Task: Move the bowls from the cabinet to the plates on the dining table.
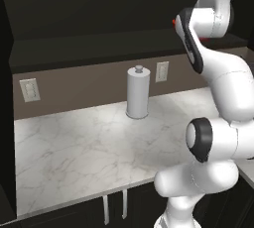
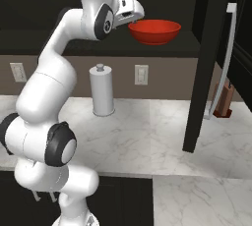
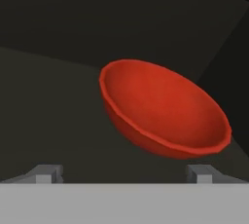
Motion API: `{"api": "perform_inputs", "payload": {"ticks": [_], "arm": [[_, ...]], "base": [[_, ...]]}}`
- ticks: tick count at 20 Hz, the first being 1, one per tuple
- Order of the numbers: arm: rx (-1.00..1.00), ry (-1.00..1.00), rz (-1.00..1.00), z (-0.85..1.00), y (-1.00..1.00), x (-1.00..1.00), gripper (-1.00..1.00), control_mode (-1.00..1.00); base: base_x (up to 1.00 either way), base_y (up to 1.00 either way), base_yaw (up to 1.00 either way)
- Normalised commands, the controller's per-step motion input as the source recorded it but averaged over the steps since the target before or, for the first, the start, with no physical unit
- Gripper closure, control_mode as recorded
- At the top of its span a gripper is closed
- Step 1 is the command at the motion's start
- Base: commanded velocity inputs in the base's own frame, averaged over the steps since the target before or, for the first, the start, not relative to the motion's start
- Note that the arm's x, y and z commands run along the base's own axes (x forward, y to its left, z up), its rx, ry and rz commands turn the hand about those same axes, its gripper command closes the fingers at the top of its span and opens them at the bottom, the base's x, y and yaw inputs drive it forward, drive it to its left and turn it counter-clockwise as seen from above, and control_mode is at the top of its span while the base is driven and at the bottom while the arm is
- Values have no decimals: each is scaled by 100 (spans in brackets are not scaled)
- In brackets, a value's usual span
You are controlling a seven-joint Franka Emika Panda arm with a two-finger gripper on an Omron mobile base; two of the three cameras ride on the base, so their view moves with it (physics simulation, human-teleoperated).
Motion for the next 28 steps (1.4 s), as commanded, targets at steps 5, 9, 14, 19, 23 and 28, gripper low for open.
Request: {"api": "perform_inputs", "payload": {"ticks": [5,9,14,19,23,28], "arm": [[0,0,0,-6,-4,29,-100,-100],[0,0,0,-2,-1,16,-100,-100],[0,0,0,-11,-6,19,-100,-100],[0,0,0,-16,-5,12,-100,-100],[0,0,0,-9,-8,10,-100,-100],[0,0,0,-10,-3,6,-100,-100]], "base": [[0,0,0],[0,0,0],[0,0,0],[0,0,0],[0,0,0],[0,0,0]]}}
